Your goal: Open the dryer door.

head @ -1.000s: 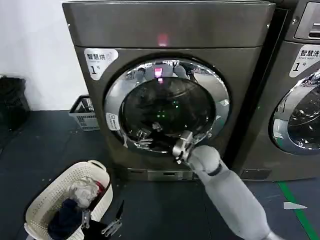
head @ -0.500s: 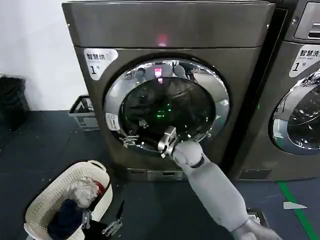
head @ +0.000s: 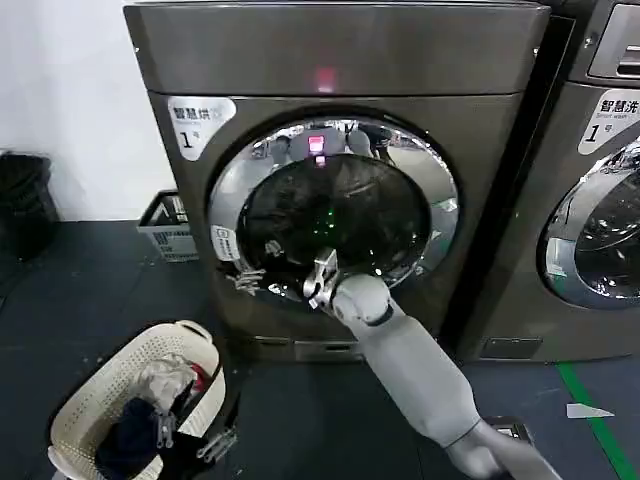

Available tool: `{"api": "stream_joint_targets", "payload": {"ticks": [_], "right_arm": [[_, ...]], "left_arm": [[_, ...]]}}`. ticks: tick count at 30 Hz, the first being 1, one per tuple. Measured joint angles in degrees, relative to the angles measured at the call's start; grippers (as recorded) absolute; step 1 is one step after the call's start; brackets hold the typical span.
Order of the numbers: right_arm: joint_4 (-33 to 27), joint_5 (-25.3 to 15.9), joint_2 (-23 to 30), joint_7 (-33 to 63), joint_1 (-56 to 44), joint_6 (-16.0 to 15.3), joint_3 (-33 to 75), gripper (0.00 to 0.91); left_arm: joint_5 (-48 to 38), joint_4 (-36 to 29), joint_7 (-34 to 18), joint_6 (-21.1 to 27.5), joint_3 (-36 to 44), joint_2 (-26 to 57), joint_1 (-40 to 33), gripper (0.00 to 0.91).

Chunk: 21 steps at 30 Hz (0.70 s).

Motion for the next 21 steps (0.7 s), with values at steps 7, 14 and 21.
{"api": "stream_joint_targets", "payload": {"ticks": [7, 14, 21], "right_arm": [[1.37, 3.11, -1.65, -6.17, -0.66, -2.33, 0.79, 0.907], [5.2, 3.92, -4.53, -13.44, -2.6, -3.86, 1.7, 0.907], [10.7, 4.63, -7.86, -22.41, -6.17, -6.21, 3.71, 0.907]], "left_arm": [[-7.02, -0.62, -4.13, 7.32, -1.28, 2.24, -3.03, 0.907], [-12.86, 2.72, -2.42, 9.61, -5.59, 5.52, -8.45, 0.907], [-20.92, 7.14, 1.9, 10.28, -11.95, 7.71, -12.6, 0.907]]}}
